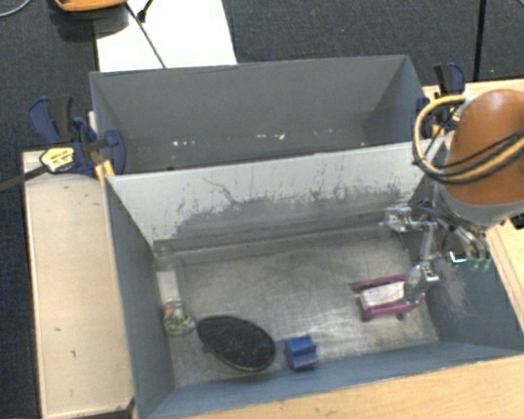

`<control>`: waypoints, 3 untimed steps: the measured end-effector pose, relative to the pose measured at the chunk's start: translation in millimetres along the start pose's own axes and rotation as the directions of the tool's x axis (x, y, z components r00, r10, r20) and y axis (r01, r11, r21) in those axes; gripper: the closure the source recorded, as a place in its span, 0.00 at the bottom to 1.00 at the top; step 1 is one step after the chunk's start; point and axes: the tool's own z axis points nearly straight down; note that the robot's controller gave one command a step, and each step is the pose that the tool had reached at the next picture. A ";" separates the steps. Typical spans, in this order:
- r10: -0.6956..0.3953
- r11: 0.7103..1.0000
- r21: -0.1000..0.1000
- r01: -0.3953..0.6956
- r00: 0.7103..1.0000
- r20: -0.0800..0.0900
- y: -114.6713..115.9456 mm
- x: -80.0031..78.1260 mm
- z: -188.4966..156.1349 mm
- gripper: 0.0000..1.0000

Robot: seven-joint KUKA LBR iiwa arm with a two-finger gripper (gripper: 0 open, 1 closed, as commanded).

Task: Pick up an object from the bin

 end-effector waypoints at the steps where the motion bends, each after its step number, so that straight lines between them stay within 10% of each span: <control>1: 0.106 0.994 0.000 -0.106 0.994 0.003 -10.1 41.9 74.1 0.00; 2: -0.141 0.990 0.004 0.140 0.990 0.012 -28.9 15.9 26.1 0.00; 3: -0.426 0.905 0.001 0.426 0.905 0.004 -9.0 36.2 70.7 0.00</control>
Offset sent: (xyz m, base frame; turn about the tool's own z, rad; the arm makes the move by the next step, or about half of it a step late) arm -0.0412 -0.0098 -0.0721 0.1060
